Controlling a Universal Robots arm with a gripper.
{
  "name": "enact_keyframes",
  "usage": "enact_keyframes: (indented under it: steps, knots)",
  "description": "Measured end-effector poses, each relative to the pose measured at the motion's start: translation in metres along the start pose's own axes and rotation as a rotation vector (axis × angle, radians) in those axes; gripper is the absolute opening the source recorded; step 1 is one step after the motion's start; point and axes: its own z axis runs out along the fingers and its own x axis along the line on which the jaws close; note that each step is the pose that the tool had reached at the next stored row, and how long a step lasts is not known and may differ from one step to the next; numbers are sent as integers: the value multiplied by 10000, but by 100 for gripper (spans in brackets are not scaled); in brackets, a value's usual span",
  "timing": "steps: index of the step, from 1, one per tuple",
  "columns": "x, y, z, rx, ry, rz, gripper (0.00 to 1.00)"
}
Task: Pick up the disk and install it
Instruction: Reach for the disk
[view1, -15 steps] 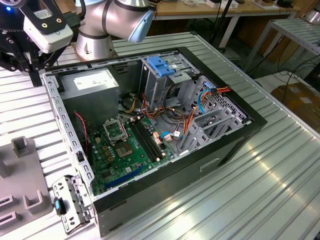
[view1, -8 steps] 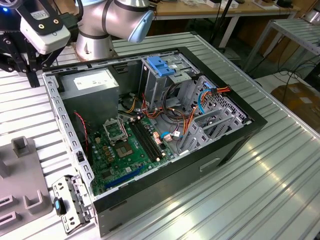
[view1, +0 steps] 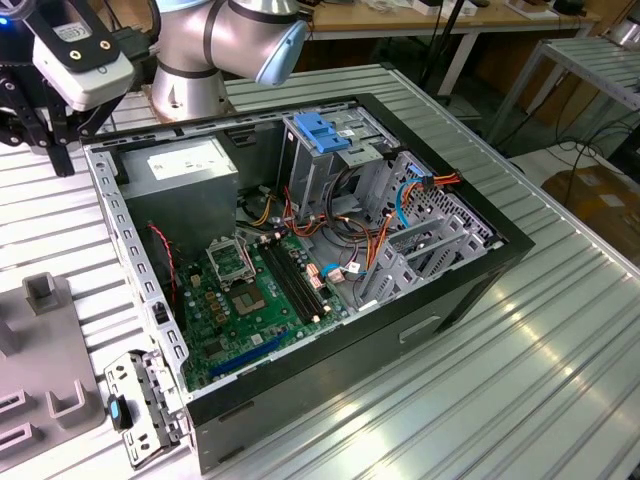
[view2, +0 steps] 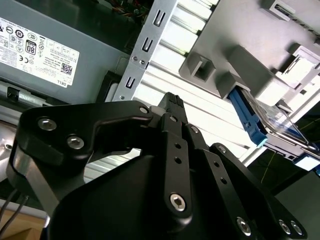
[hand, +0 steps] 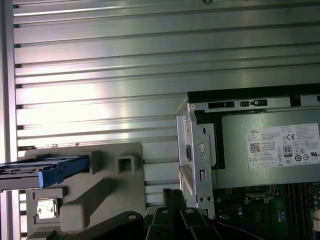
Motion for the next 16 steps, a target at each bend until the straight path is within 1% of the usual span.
enact_keyframes:
  steps: [6,10,13,16]
  knots:
    - [35,-3,9,2,32,2,11]
    - [59,-5,15,5,63,3,11]
    - [90,-8,24,8,102,5,11]
    - [111,-10,28,10,121,5,11]
